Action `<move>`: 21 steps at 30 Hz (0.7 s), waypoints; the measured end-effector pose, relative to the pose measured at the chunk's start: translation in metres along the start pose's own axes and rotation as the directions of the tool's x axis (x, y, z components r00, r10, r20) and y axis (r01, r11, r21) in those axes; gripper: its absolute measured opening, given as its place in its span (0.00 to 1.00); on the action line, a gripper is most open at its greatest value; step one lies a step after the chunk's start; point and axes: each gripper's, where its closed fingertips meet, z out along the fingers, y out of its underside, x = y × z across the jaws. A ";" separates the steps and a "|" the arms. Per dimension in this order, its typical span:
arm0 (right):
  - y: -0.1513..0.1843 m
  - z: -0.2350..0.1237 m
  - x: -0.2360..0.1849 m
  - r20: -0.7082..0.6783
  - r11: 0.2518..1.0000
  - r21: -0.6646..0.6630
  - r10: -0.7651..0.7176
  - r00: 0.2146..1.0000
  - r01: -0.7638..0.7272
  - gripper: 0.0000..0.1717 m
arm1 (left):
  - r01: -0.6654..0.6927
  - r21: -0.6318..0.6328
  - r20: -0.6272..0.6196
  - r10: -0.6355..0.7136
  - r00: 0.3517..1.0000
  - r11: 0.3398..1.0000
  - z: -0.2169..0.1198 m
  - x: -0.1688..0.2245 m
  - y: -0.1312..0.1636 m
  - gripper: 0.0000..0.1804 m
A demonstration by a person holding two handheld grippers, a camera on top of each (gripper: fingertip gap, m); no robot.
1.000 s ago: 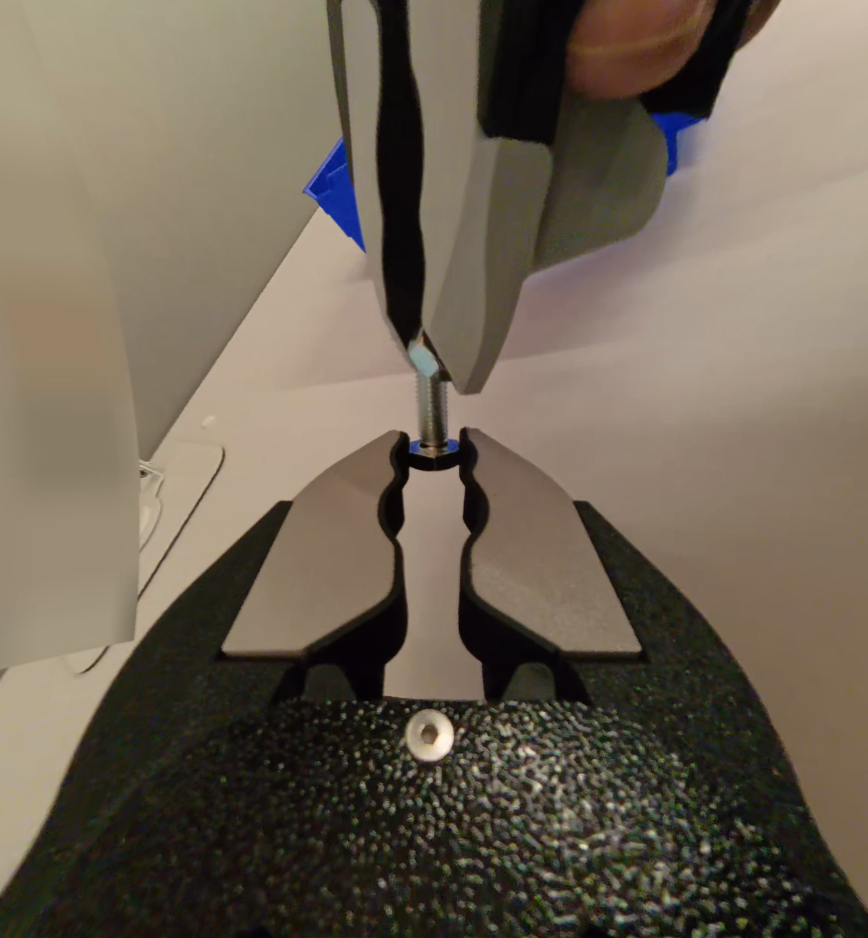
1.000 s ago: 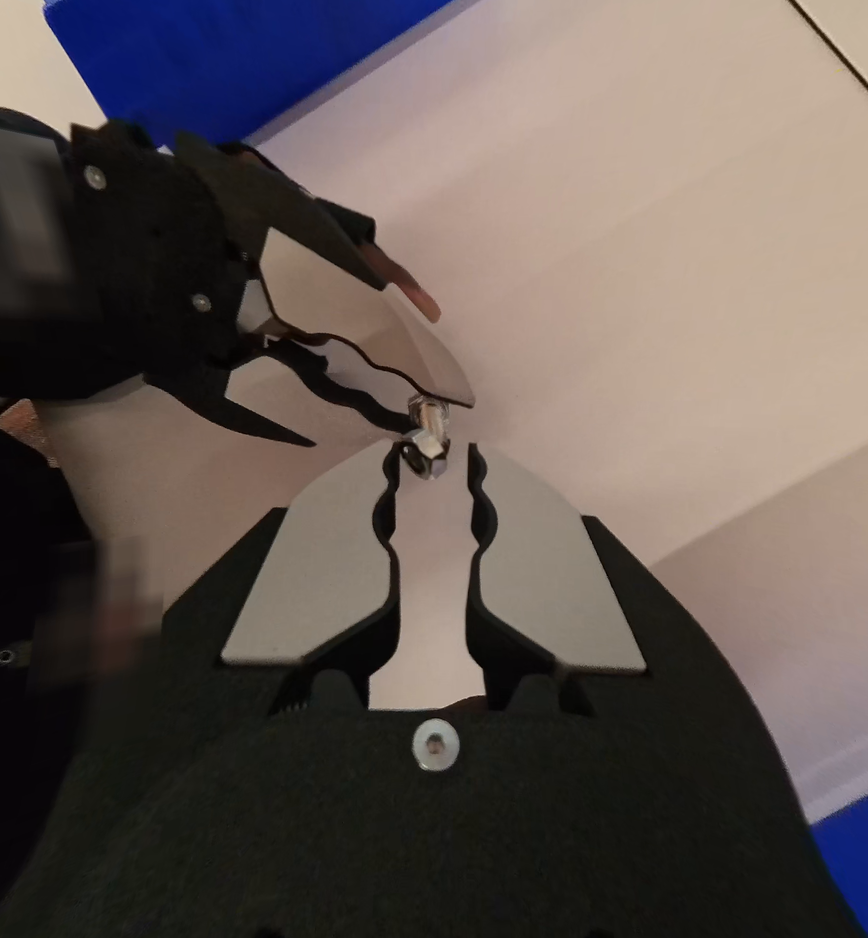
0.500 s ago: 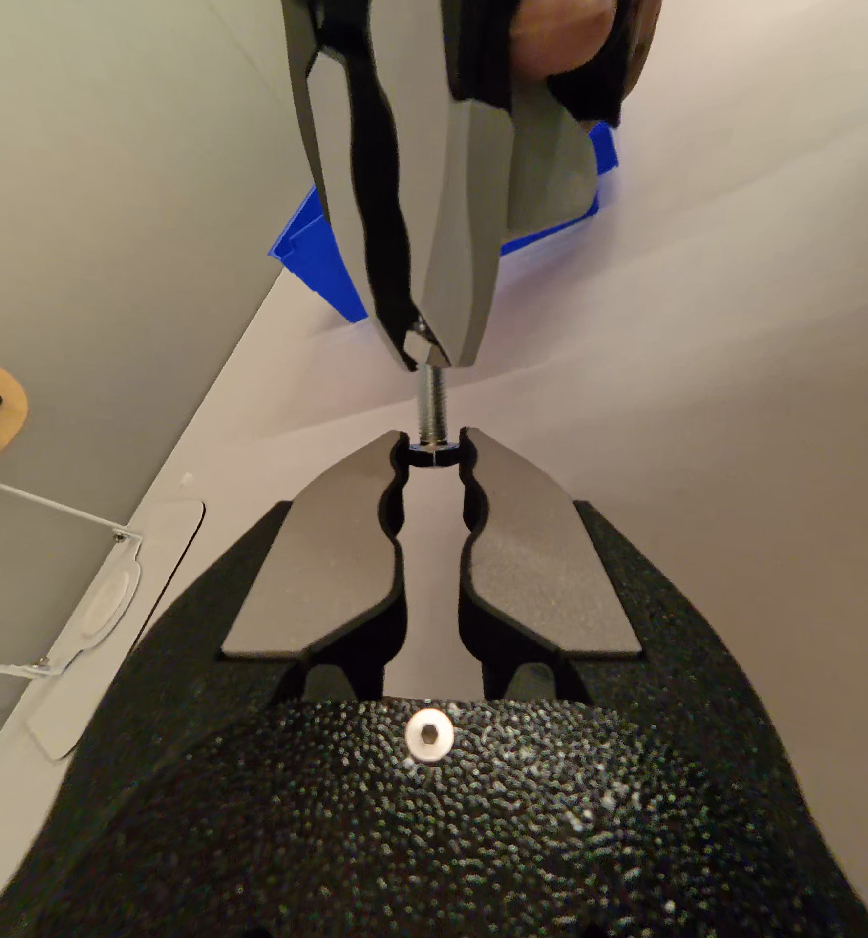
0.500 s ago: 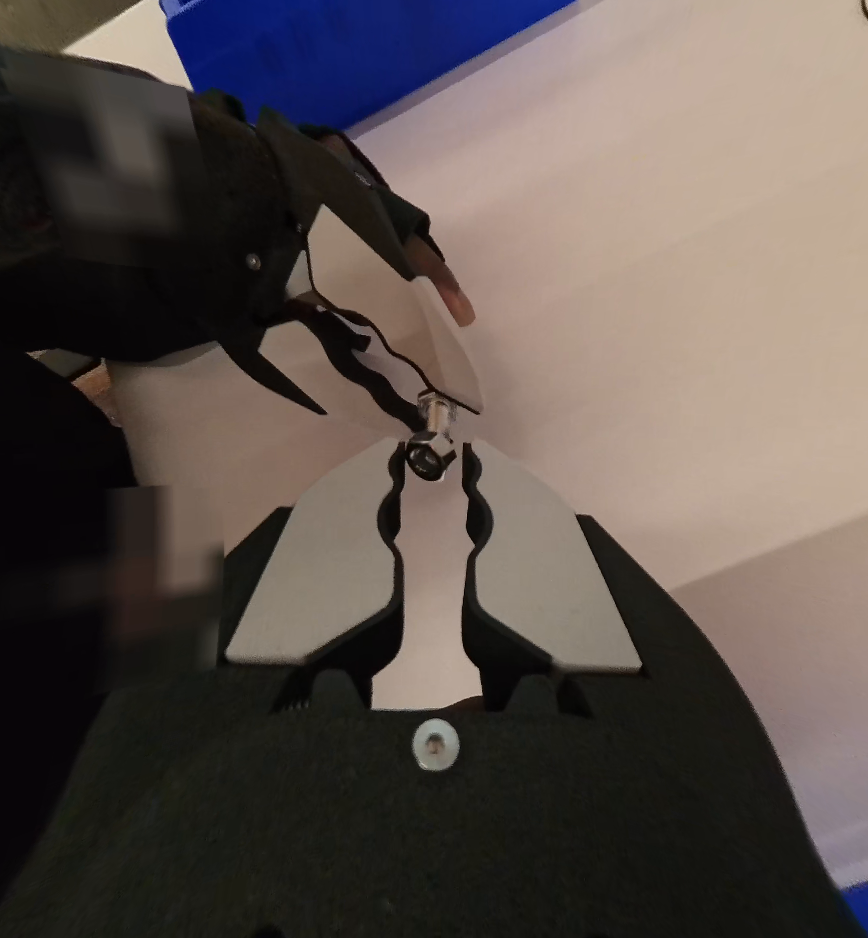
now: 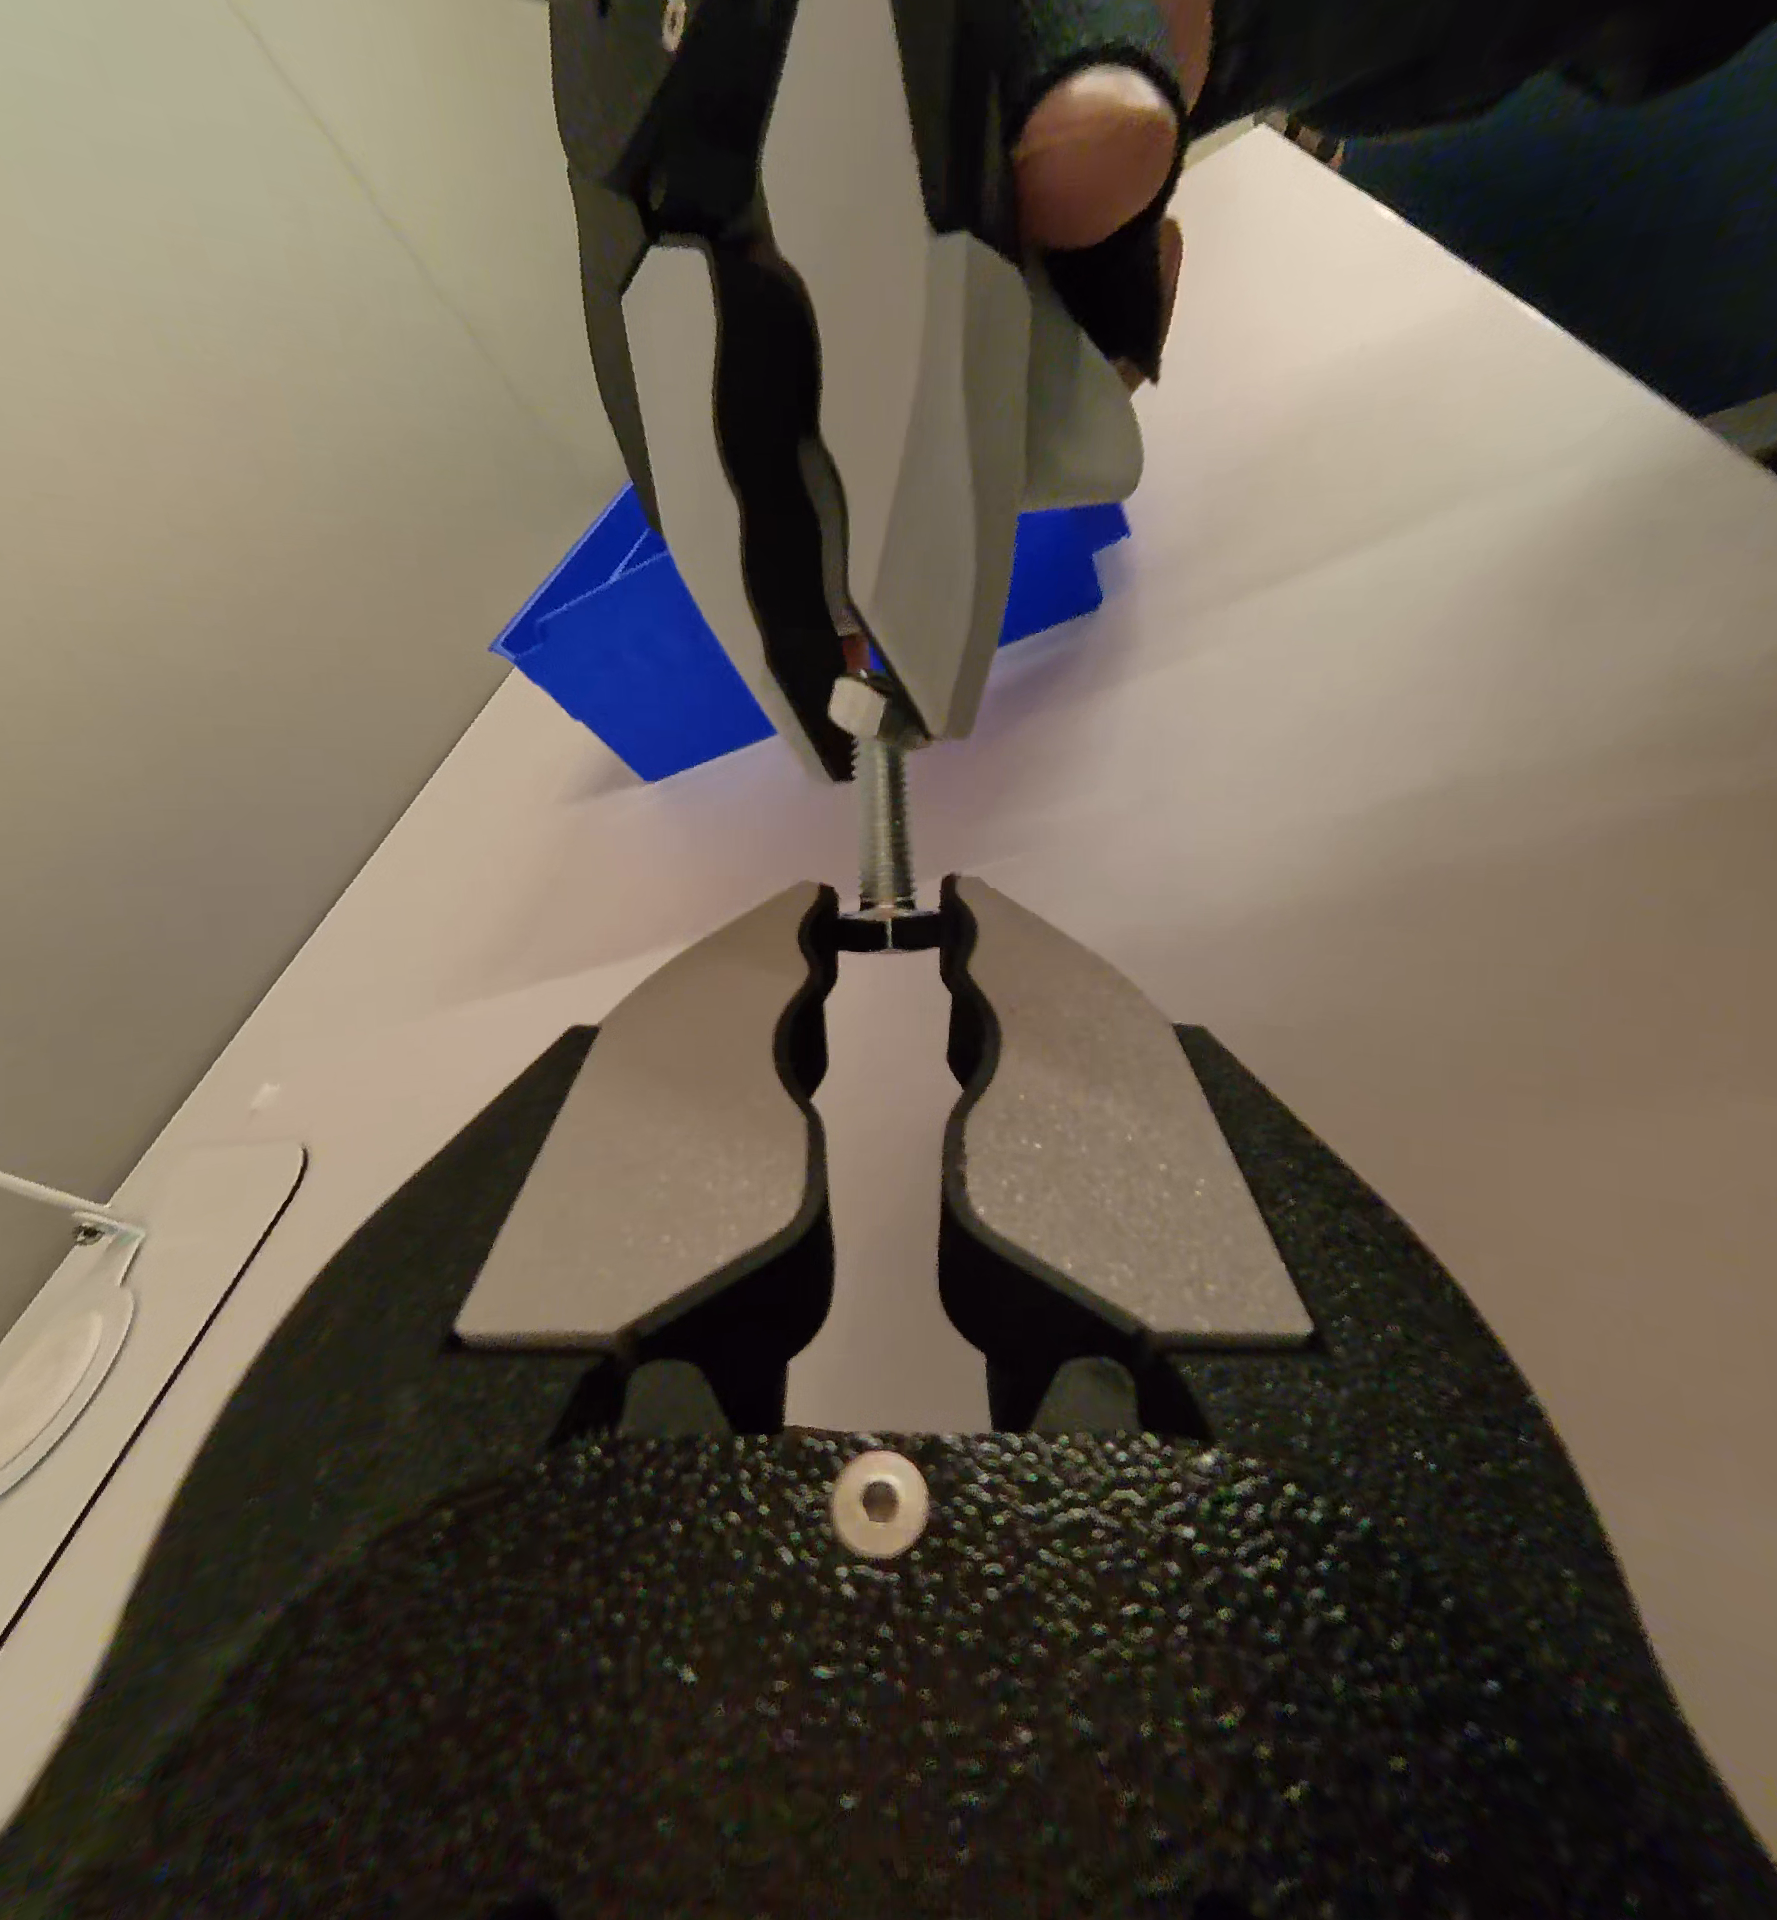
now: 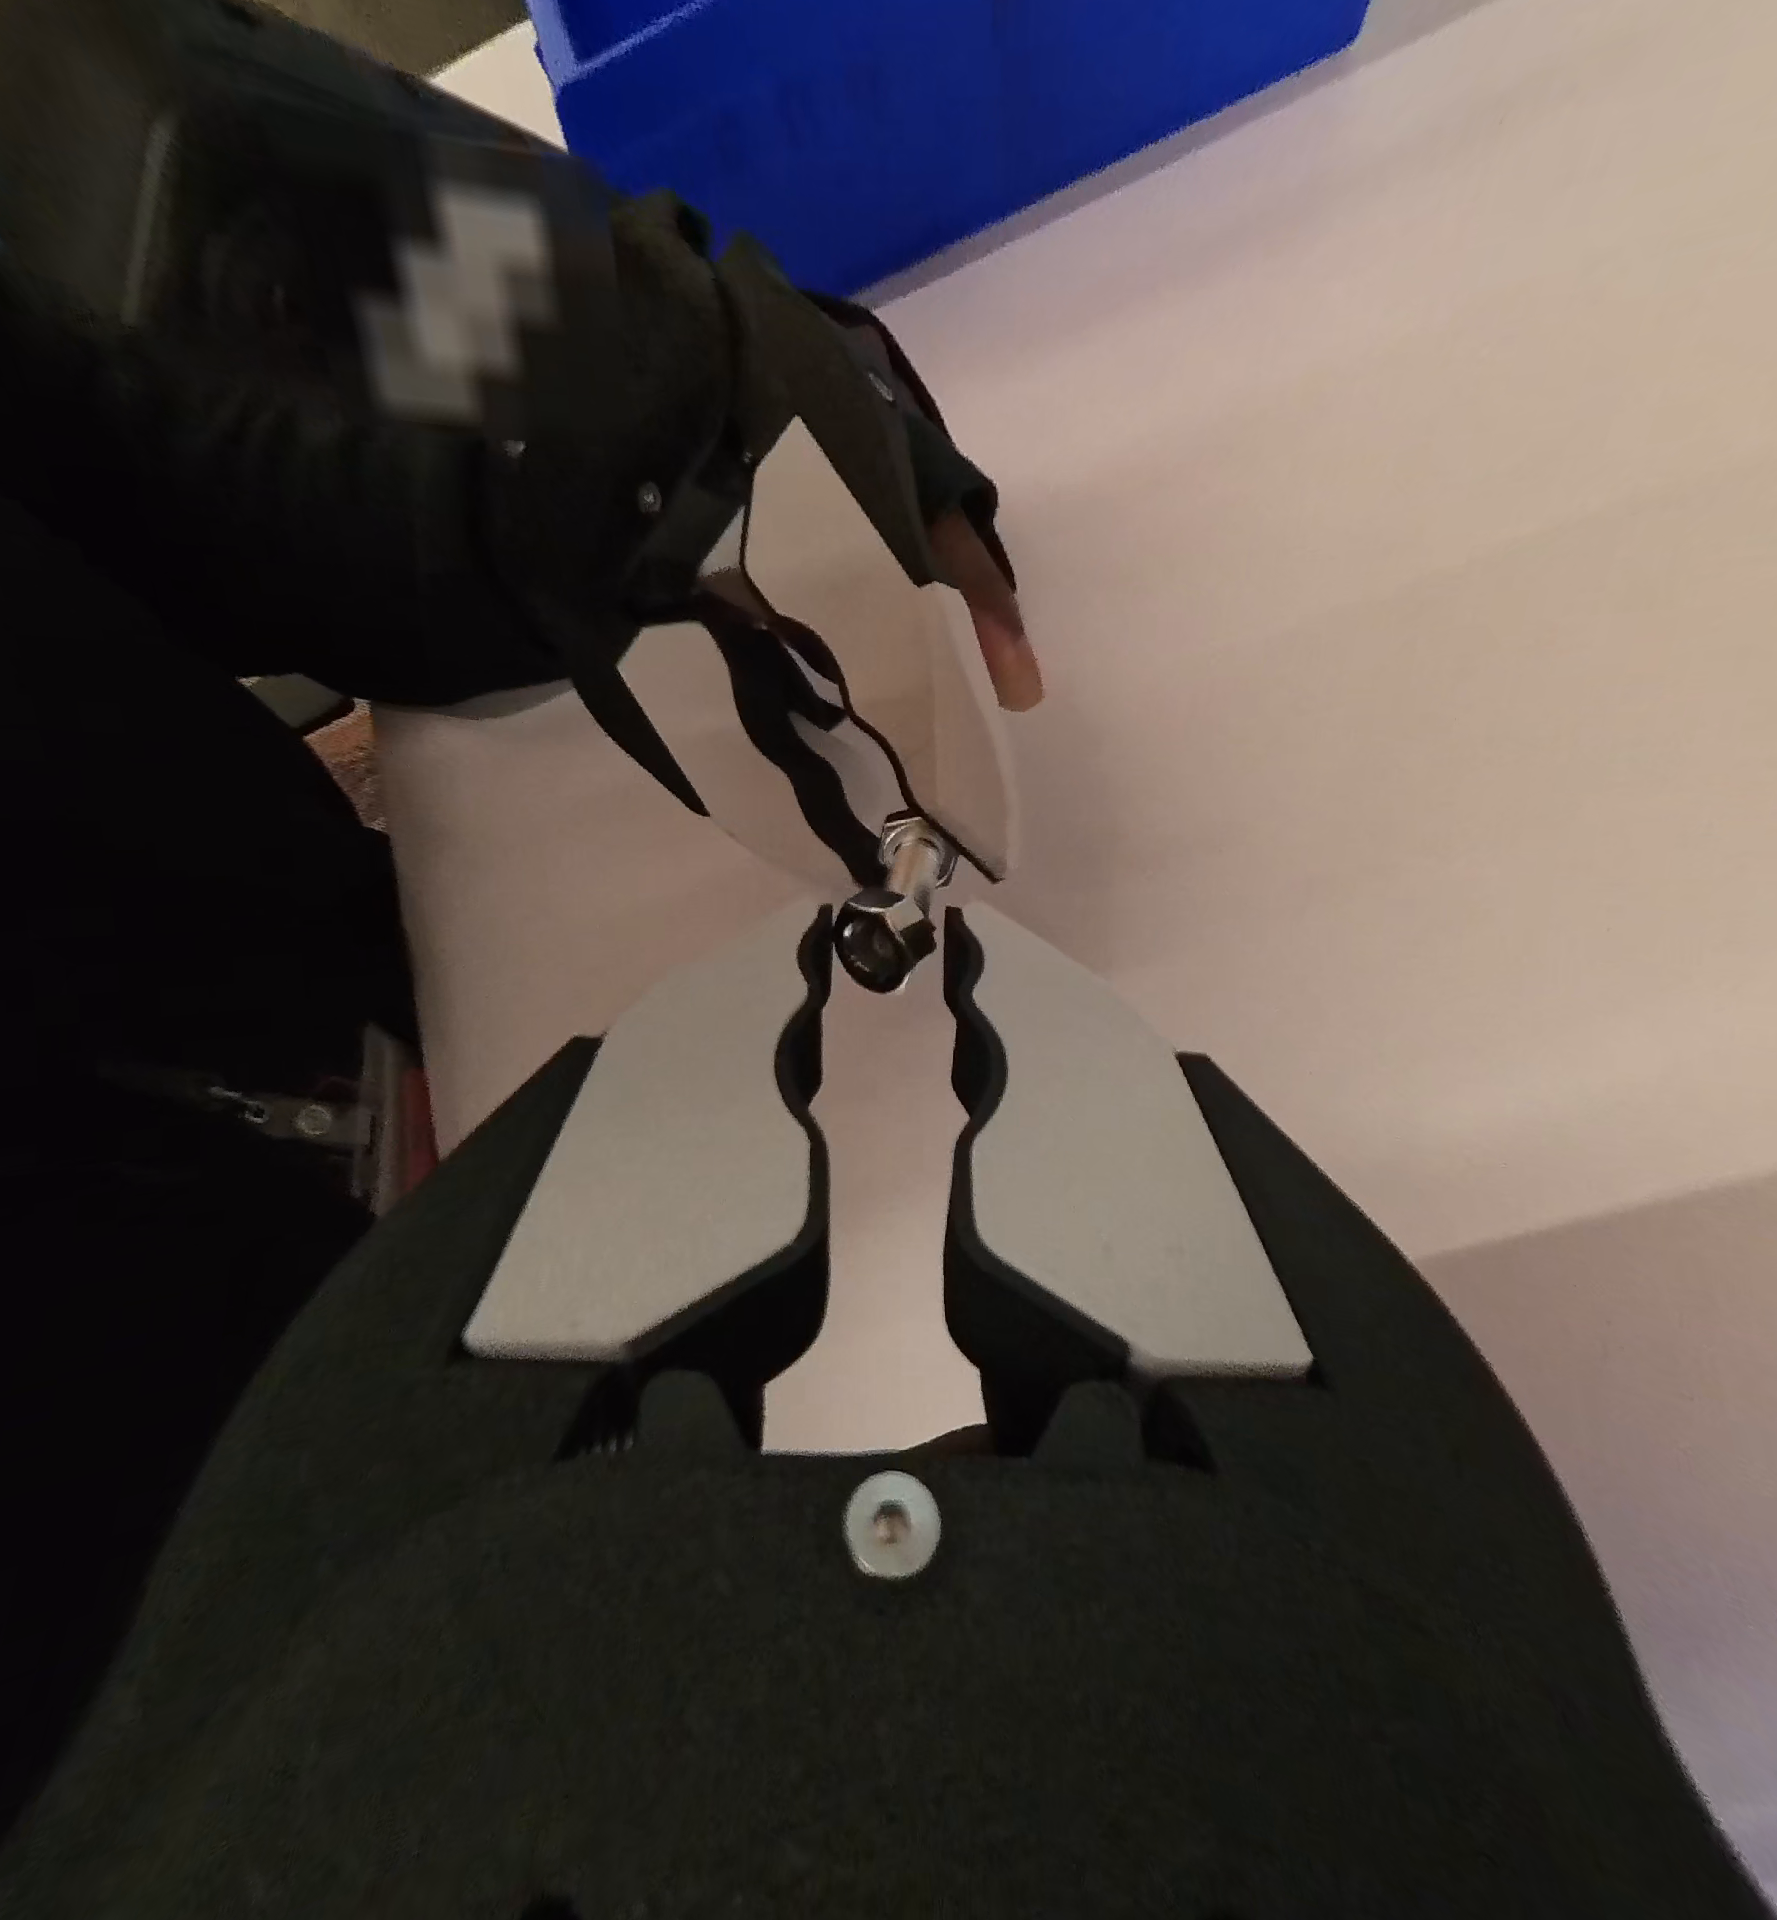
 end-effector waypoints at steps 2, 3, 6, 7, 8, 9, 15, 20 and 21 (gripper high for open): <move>-0.001 -0.001 -0.004 0.017 1.000 0.006 -0.003 1.000 0.003 0.12 | 0.016 0.027 -0.013 -0.015 1.000 1.000 -0.001 0.001 -0.004 0.10; -0.002 -0.002 -0.005 0.025 1.000 0.009 -0.004 1.000 0.004 0.12 | 0.024 0.040 -0.019 -0.024 1.000 0.999 -0.002 0.001 -0.005 0.10; -0.005 -0.005 -0.008 0.046 1.000 0.018 -0.008 0.999 0.007 0.11 | 0.054 0.075 -0.039 -0.051 0.998 0.996 -0.003 0.002 -0.010 0.10; -0.005 -0.005 -0.009 0.053 1.000 0.020 -0.010 0.999 0.009 0.11 | 0.062 0.085 -0.047 -0.058 0.997 0.994 -0.004 0.003 -0.011 0.10; -0.006 -0.006 -0.010 0.061 1.000 0.023 -0.012 0.998 0.011 0.11 | 0.069 0.095 -0.054 -0.064 0.996 0.993 -0.004 0.004 -0.012 0.10; -0.006 -0.007 -0.012 0.071 1.000 0.027 -0.013 0.997 0.011 0.11 | 0.079 0.104 -0.064 -0.072 0.995 0.991 -0.004 0.004 -0.014 0.10; -0.014 -0.013 -0.026 0.193 0.997 0.072 0.014 0.981 -0.029 0.11 | 0.173 0.205 -0.161 -0.142 0.977 0.963 -0.010 0.012 -0.028 0.10; -0.026 -0.020 -0.041 0.382 0.978 0.139 0.093 0.920 -0.157 0.12 | 0.281 0.337 -0.255 -0.200 0.946 0.899 -0.019 0.016 -0.048 0.10; -0.029 -0.021 -0.043 0.415 0.971 0.155 0.102 0.904 -0.181 0.12 | 0.301 0.360 -0.271 -0.210 0.939 0.883 -0.021 0.016 -0.052 0.10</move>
